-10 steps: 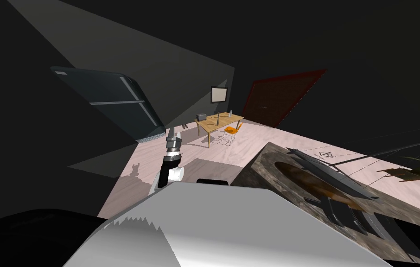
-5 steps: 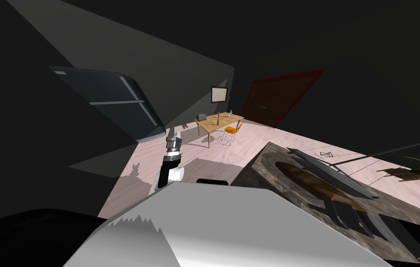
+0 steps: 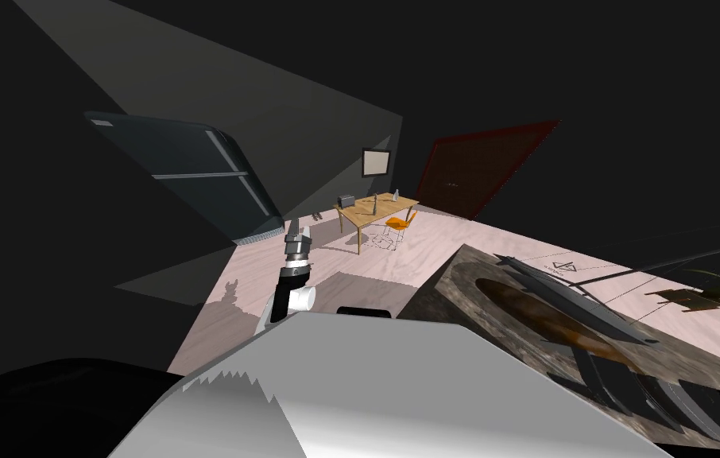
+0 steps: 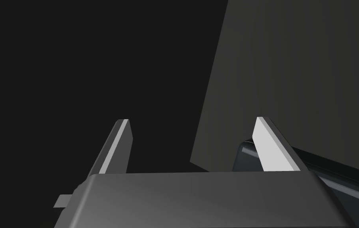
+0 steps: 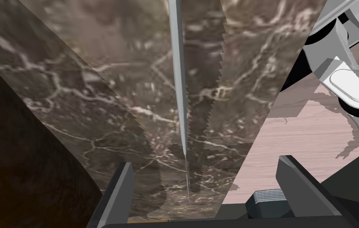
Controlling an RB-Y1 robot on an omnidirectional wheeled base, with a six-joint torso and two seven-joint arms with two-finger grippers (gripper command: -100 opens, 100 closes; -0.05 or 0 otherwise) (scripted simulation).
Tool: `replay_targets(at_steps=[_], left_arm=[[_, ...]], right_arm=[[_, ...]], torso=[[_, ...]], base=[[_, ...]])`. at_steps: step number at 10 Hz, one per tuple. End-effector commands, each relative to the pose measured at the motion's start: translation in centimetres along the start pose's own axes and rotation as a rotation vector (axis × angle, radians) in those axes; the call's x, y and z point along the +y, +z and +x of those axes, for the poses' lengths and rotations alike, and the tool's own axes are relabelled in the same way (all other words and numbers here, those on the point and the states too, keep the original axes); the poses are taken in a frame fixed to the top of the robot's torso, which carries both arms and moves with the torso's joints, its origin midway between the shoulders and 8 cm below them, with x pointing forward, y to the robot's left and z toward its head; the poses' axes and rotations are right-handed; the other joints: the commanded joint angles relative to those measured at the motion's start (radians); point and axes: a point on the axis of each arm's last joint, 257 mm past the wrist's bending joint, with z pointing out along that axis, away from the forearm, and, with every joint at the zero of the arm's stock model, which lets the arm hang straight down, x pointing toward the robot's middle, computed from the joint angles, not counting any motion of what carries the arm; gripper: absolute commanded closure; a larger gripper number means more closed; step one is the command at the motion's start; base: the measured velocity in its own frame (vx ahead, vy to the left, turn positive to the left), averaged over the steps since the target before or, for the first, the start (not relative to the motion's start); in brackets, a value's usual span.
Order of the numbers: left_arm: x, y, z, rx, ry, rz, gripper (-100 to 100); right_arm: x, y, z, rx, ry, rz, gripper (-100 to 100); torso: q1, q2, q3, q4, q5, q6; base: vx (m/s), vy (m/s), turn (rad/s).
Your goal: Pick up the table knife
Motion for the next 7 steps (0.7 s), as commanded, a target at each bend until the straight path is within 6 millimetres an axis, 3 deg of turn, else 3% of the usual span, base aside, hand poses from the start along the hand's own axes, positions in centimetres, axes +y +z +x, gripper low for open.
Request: replay_targets(at_steps=[1, 2, 7], left_arm=[[0.0, 0.0, 0.0, 0.000, 0.000, 0.000, 0], [0.0, 0.0, 0.0, 0.000, 0.000, 0.000, 0], [0.0, 0.0, 0.0, 0.000, 0.000, 0.000, 0]], right_arm=[[0.0, 0.0, 0.0, 0.000, 0.000, 0.000, 0], [0.1, 0.0, 0.7, 0.001, 0.003, 0.007, -100], [0.8, 0.0, 2.4, 0.002, 0.017, 0.020, -100]], torso=[[0.000, 0.000, 0.000, 0.000, 0.000, 0.000], [0.000, 0.000, 0.000, 0.000, 0.000, 0.000], [0.001, 0.000, 0.000, 0.000, 0.000, 0.000]], base=[[0.000, 0.000, 0.000], [0.012, 0.013, 0.060], [0.019, 0.017, 0.041]])
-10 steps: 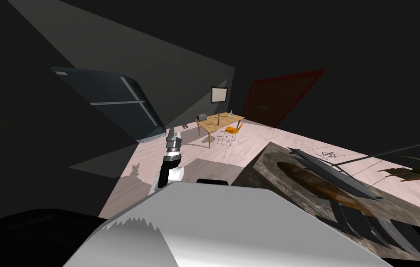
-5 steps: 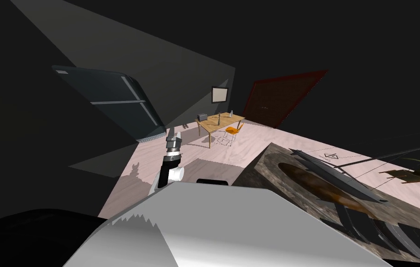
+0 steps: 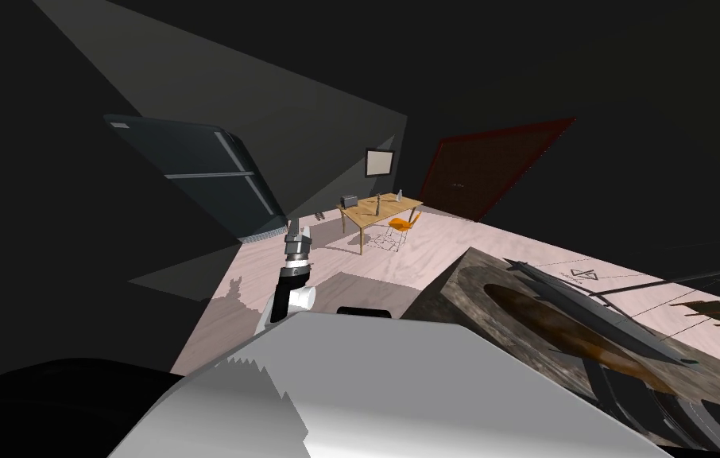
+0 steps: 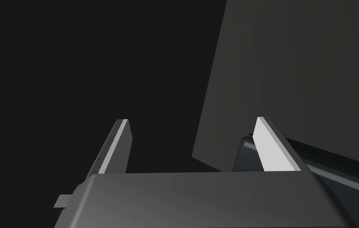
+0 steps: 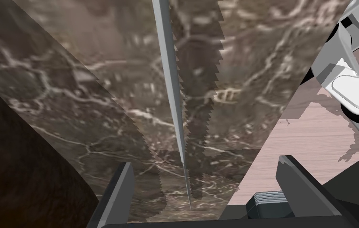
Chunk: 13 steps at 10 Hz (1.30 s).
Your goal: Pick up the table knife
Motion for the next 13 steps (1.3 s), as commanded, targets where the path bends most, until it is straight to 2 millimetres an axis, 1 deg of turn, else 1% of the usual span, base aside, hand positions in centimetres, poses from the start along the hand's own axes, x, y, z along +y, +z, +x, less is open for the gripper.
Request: replay_targets(at_steps=[1, 3, 4, 5, 9, 10, 11, 13], left_arm=[[0.0, 0.0, 0.0, 0.000, 0.000, 0.000, 0], [0.0, 0.0, 0.0, 0.000, 0.000, 0.000, 0], [0.0, 0.0, 0.0, 0.000, 0.000, 0.000, 0], [0.0, 0.0, 0.0, 0.000, 0.000, 0.000, 0], [0.0, 0.0, 0.0, 0.000, 0.000, 0.000, 0], [0.0, 0.0, 0.0, 0.000, 0.000, 0.000, 0], [0.0, 0.0, 0.0, 0.000, 0.000, 0.000, 0], [0.0, 0.0, 0.0, 0.000, 0.000, 0.000, 0]], right_arm=[[0.3, 0.1, 0.5, 0.000, 0.005, 0.002, -100], [0.8, 0.2, 1.2, -0.001, 0.014, 0.005, -100], [0.6, 0.1, 1.0, -0.001, 0.012, 0.005, -100], [0.6, 0.1, 1.0, -0.001, 0.011, 0.004, 100], [0.6, 0.1, 0.9, -0.002, 0.007, 0.002, 100], [0.6, 0.1, 0.9, -0.002, 0.006, 0.002, 0], [0.3, 0.1, 0.5, 0.000, 0.005, 0.002, 100], [-0.2, 0.0, -0.5, 0.000, -0.005, -0.004, 100]], torso=[[0.000, 0.000, 0.000, 0.000, 0.000, 0.000], [0.000, 0.000, 0.000, 0.000, 0.000, 0.000], [0.000, 0.000, 0.000, 0.000, 0.000, 0.000], [0.000, 0.000, 0.000, 0.000, 0.000, 0.000], [-0.001, 0.001, 0.000, 0.000, -0.001, 0.002], [-0.001, 0.001, 0.000, 0.000, -0.001, 0.002], [-0.001, 0.001, 0.000, 0.000, -0.001, 0.002], [-0.002, 0.002, 0.001, 0.000, -0.001, 0.002]], base=[[0.016, 0.013, 0.045], [0.018, 0.015, 0.038], [0.007, 0.007, 0.005], [0.000, 0.000, 0.000], [0.001, -0.001, 0.004], [0.000, 0.000, 0.000], [-0.008, -0.011, -0.066], [-0.027, -0.018, -0.065]])
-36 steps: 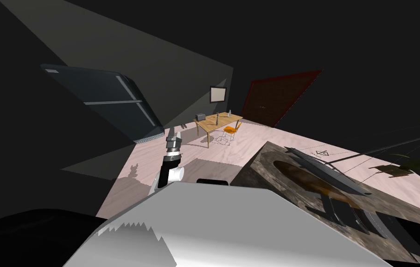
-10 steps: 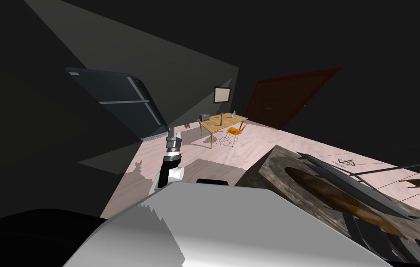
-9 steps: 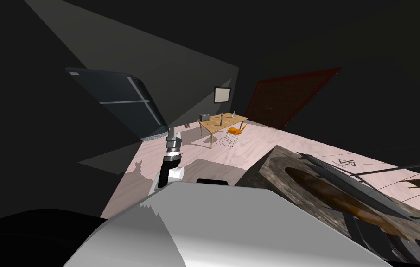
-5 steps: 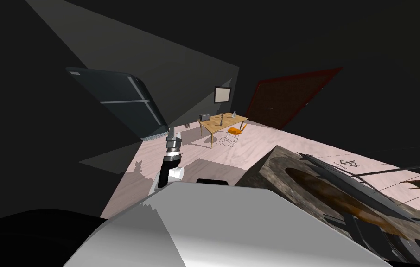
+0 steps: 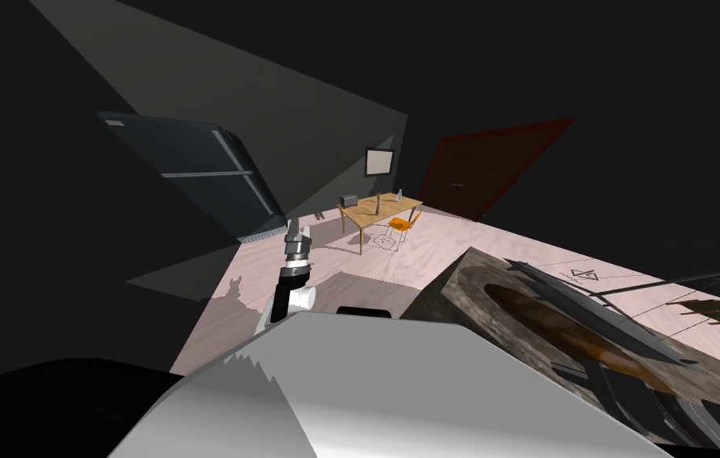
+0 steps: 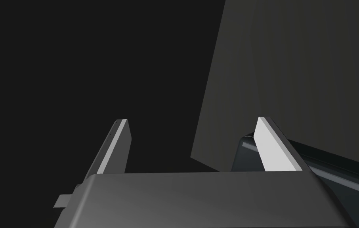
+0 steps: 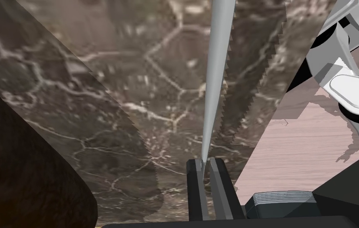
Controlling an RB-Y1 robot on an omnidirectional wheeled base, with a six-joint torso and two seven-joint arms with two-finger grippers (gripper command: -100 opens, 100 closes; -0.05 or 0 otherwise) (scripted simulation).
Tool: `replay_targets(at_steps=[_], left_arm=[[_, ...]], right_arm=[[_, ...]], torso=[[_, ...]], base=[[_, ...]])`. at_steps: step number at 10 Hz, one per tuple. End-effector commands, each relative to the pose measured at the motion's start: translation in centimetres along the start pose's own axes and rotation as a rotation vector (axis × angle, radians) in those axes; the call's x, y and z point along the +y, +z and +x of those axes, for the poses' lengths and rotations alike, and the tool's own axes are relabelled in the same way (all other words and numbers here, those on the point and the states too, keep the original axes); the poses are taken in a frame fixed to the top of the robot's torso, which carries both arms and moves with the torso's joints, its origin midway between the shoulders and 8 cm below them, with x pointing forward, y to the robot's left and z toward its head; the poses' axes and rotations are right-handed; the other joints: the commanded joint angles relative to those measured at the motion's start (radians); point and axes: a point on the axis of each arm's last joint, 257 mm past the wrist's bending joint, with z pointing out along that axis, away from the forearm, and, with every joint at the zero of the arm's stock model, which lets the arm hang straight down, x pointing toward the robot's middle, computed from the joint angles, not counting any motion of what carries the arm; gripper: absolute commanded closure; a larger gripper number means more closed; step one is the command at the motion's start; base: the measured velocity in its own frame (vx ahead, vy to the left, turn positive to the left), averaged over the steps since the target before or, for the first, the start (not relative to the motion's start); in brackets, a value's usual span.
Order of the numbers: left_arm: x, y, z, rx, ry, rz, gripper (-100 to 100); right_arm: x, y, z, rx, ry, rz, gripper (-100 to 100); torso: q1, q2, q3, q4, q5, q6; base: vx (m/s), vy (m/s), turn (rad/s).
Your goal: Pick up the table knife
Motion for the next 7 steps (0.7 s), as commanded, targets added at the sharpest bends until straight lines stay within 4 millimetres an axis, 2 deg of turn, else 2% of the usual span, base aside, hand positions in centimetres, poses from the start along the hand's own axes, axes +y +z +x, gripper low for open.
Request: replay_targets(at_steps=[1, 5, 6, 7], left_arm=[[0.0, 0.0, 0.0, 0.000, 0.000, 0.000, 0], [0.0, 0.0, 0.0, 0.000, 0.000, 0.000, 0], [0.0, 0.0, 0.0, 0.000, 0.000, 0.000, 0], [0.0, 0.0, 0.0, 0.000, 0.000, 0.000, 0]], right_arm=[[-0.7, 0.0, -1.0, 0.001, -0.007, -0.004, 100], [-0.9, 0.0, -2.0, 0.000, -0.012, -0.015, 100], [-0.8, 0.0, -1.8, 0.000, -0.011, -0.013, 100], [-0.8, 0.0, -1.8, 0.000, -0.010, -0.012, 0]], torso=[[0.000, 0.000, 0.000, 0.000, 0.000, 0.000], [0.000, -0.001, -0.001, 0.000, 0.000, -0.001], [0.000, -0.001, -0.001, 0.000, 0.000, -0.001], [0.001, -0.002, -0.001, 0.000, -0.001, -0.002]], base=[[-0.037, -0.026, -0.087], [-0.015, -0.017, -0.029], [-0.005, -0.006, -0.010], [0.000, 0.000, 0.000]])
